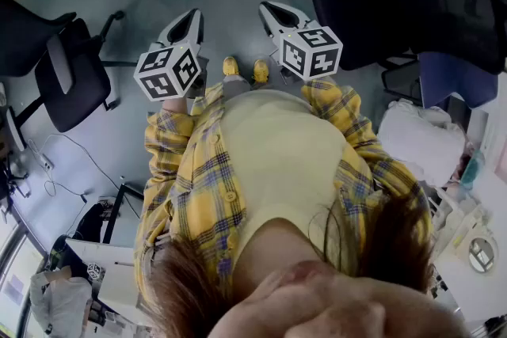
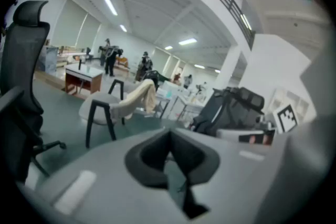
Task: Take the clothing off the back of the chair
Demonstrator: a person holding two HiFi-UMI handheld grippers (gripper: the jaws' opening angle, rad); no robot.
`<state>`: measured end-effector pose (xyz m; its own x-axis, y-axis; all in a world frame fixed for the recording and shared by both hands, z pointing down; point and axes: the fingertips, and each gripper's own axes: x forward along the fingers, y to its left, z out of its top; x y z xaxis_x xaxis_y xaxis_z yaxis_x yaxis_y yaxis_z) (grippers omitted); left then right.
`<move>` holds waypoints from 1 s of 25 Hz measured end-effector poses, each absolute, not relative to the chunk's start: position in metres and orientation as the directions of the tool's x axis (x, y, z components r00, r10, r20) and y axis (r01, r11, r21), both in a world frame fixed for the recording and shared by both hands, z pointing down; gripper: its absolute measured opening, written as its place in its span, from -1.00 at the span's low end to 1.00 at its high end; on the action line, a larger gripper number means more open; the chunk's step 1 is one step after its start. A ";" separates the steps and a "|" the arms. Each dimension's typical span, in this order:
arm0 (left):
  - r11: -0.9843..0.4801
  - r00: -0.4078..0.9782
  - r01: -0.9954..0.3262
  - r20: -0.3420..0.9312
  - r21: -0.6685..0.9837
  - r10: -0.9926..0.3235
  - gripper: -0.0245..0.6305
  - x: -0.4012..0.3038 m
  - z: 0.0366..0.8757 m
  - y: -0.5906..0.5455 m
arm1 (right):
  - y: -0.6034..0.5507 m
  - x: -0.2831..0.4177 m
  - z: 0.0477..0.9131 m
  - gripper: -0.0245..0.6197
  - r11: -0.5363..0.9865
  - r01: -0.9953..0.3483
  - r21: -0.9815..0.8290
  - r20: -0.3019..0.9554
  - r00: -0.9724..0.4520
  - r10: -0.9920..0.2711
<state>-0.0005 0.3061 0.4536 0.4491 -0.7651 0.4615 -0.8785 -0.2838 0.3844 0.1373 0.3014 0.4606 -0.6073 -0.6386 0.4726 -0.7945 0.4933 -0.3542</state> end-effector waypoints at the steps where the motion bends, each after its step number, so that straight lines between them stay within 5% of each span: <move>1: -0.280 0.444 -0.880 0.461 0.383 -0.768 -0.91 -0.004 0.454 0.305 | 0.300 0.135 0.460 -0.89 0.496 -0.793 -0.353 0.471 -0.609 -0.639; 25: -0.263 0.343 -0.936 0.435 0.236 -0.832 -0.91 -0.079 0.456 0.248 | 0.232 0.103 0.442 -0.88 0.498 -0.808 -0.314 0.399 -0.588 -0.704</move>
<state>-0.0789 0.2475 0.4556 0.3435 -0.8324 0.4350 -0.9356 -0.2630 0.2355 0.1035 0.2322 0.4422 -0.5882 -0.7036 0.3987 -0.8084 0.4978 -0.3140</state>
